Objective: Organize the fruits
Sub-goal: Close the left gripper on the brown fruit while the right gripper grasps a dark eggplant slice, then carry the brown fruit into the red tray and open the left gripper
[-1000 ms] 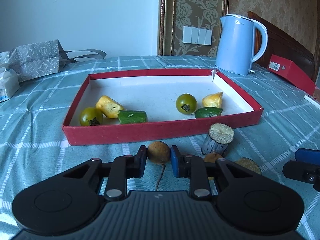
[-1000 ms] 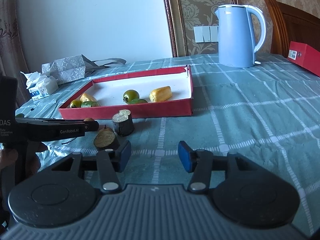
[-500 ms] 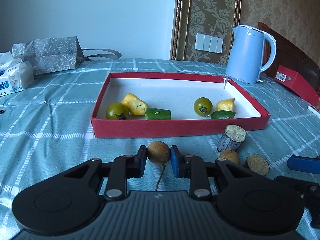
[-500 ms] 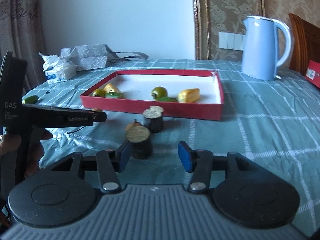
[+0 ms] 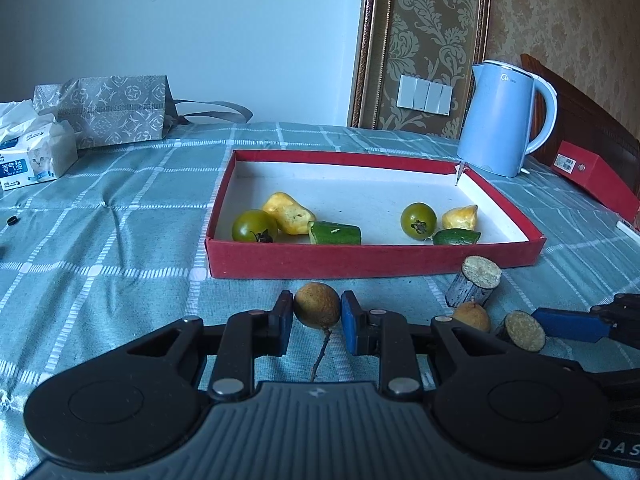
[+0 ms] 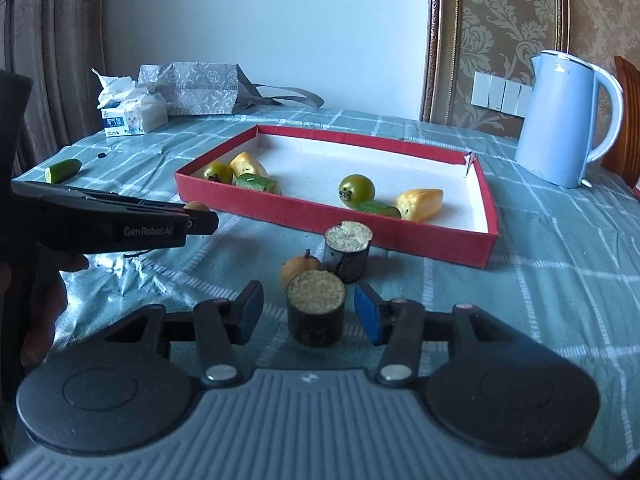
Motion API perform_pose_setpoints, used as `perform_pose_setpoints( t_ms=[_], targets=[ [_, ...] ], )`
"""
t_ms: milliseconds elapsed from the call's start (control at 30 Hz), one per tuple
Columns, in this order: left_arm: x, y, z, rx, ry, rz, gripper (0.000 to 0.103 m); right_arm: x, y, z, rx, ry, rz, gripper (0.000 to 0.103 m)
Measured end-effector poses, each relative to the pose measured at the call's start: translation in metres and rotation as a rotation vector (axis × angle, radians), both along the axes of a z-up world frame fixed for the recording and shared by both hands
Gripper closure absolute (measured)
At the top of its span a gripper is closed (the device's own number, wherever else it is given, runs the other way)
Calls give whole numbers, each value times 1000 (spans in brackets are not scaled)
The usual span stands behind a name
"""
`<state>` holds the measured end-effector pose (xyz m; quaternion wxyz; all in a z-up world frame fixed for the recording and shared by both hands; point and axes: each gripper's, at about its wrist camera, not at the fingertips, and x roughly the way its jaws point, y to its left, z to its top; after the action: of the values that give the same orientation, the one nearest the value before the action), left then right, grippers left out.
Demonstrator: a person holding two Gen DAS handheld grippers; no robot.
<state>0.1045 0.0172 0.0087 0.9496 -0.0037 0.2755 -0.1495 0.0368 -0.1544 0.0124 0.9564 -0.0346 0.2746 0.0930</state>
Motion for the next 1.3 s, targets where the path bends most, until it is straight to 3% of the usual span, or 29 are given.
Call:
perform_pose_setpoints(
  t_ms=[133, 367, 533, 800, 1200, 1300],
  targets=[
    [0, 3, 0, -8, -1, 4, 78, 3, 1, -4, -8, 8, -17, 72],
    [-2, 4, 1, -7, -3, 7, 78, -2, -8, -3, 31, -11, -42, 72],
    [-2, 3, 6, 0, -14, 6, 78, -9, -29, 6, 47, -68, -127, 72],
    [0, -10, 23, 18, -56, -17, 78, -13, -65, 8, 99, -77, -225, 72],
    [30, -27, 28, 8, -34, -9, 78, -16, -73, 7, 132, -88, -224, 72],
    [37, -33, 34, 29, -64, 2, 78, -14, -74, 6, 137, -84, -219, 72]
  ],
)
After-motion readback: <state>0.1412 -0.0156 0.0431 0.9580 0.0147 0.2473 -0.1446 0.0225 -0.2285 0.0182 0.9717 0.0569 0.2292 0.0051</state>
